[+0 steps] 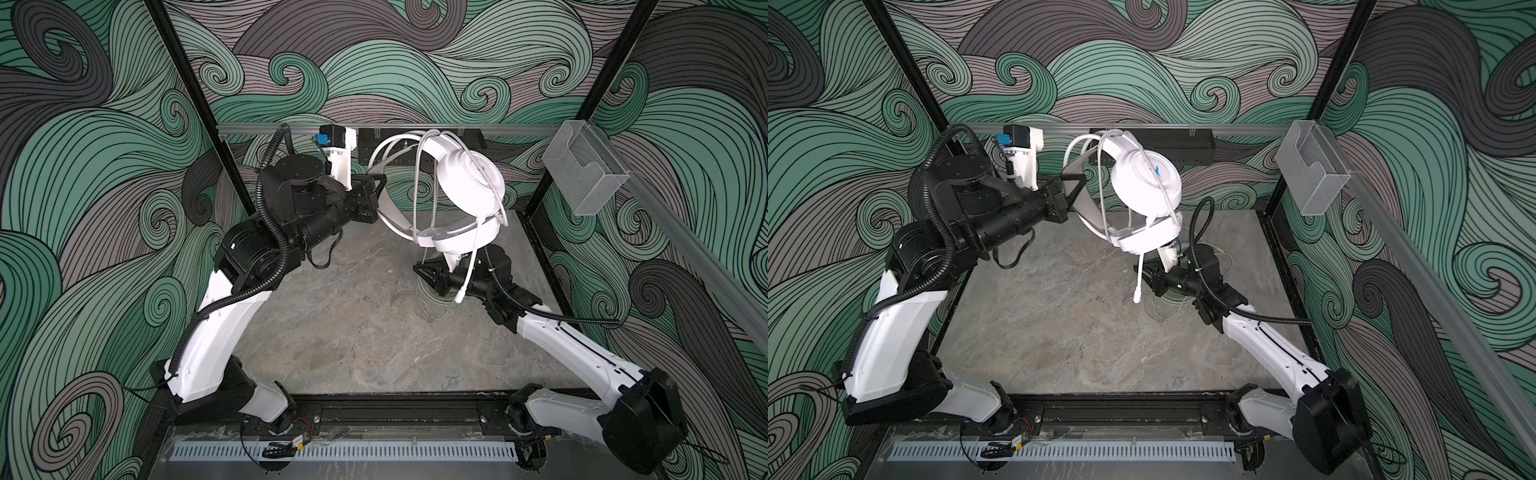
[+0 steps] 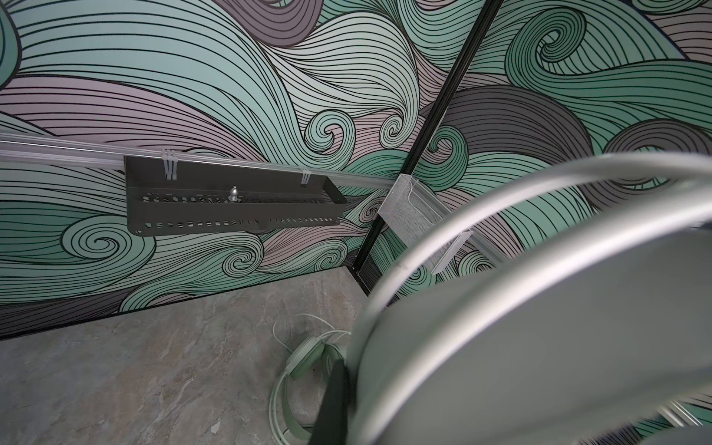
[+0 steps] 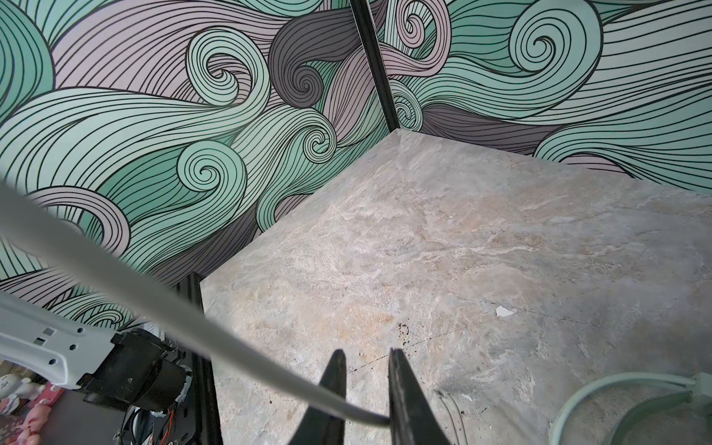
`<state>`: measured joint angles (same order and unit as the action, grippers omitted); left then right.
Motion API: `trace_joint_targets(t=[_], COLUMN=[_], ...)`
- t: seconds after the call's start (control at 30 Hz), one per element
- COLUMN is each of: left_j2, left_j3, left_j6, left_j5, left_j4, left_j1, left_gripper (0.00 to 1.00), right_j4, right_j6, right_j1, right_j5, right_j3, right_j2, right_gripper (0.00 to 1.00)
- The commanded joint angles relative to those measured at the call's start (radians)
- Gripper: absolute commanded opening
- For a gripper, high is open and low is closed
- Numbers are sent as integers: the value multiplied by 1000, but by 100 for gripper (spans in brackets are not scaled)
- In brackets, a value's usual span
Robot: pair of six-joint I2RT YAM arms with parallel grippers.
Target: Wrap the headphones
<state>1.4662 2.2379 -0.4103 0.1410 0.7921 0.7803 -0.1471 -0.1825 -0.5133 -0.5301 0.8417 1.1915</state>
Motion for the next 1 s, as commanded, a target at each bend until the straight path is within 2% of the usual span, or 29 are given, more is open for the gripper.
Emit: trace_joint_targets(t=[0.0, 0.3, 0.53, 0.77, 0.97], left_j2=[-22, -29, -10, 59, 92], left_j3=[37, 29, 13, 34, 5], left_j6=[-40, -49, -77, -124, -180], left_j5=[-9, 36, 175, 225, 261], left_j4=[-91, -89, -118, -123, -134], left_j1=[0, 0, -17, -87, -116], left_gripper=[0, 0, 0, 0, 0], right_j4=[-32, 8, 165, 318, 370], right_j6=[-4, 3, 55, 74, 63], right_j1=[-8, -13, -105, -190, -235], right_j5=[-10, -18, 68, 161, 236], right_j3=[-23, -29, -61, -88, -95], right_j2=[4, -7, -109, -247, -264], right_gripper=[21, 0, 0, 0, 0])
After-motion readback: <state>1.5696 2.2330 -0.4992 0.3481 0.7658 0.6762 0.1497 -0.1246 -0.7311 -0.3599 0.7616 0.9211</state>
